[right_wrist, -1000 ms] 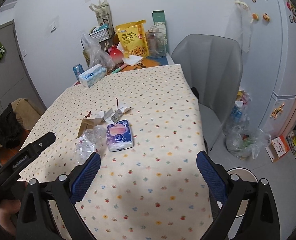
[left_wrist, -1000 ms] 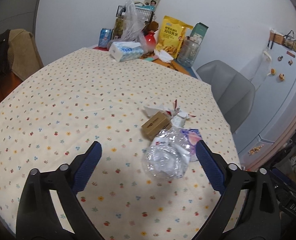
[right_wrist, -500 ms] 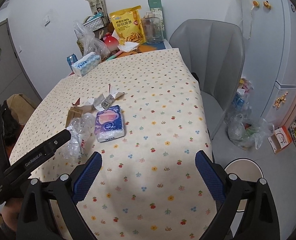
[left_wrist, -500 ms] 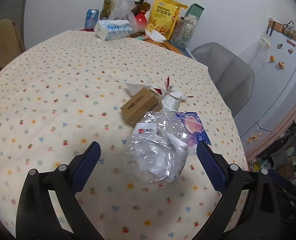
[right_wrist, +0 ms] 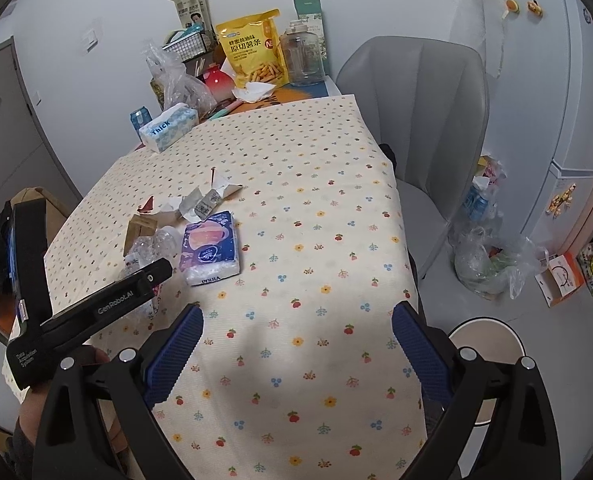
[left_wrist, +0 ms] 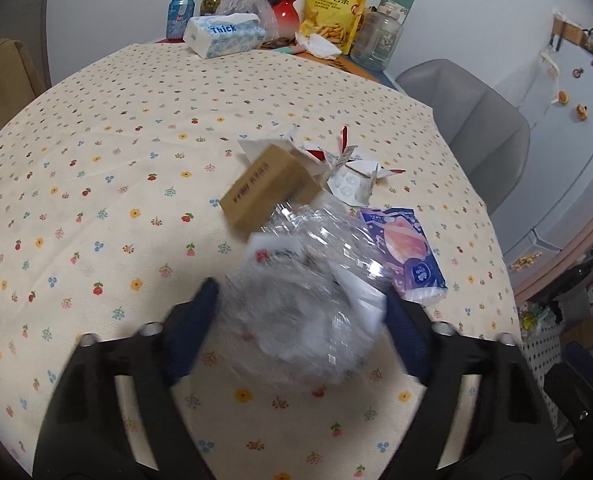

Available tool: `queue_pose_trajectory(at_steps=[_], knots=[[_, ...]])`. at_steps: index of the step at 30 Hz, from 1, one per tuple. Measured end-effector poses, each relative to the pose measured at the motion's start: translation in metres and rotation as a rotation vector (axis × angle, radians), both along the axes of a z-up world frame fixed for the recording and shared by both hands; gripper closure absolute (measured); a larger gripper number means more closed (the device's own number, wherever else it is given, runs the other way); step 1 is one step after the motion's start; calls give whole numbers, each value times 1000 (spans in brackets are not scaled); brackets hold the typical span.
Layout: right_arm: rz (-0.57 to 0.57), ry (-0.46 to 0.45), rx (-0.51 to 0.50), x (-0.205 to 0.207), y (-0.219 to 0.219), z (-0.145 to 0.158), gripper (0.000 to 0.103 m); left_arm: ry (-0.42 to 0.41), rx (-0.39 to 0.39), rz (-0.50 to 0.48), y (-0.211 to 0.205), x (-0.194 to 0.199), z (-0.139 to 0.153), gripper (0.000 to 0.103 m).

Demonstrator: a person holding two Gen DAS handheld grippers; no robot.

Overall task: Collect trash
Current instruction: 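Grasp the crumpled clear plastic bottle with the left gripper while the right gripper grasps the blue tissue packet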

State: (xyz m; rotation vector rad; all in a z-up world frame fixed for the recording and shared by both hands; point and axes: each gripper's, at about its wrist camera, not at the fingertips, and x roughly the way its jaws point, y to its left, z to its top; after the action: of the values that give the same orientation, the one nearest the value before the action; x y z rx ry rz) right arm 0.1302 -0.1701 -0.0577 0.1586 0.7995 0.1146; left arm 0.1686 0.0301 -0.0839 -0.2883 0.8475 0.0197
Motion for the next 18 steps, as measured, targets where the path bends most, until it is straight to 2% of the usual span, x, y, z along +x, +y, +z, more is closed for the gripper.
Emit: queue_pose_trajectory(at_steps=[3,12,18], knots=[[1,-3,-3,-2,2,3,10,-5,-18,-7,3,-6,2,27],[59,-18,-23,-2,33,11,10,-120,-20,26,29,-40,41,27],[98,-31,-49,4,58,17,10,-163,-17,94,59,-49,55,27]])
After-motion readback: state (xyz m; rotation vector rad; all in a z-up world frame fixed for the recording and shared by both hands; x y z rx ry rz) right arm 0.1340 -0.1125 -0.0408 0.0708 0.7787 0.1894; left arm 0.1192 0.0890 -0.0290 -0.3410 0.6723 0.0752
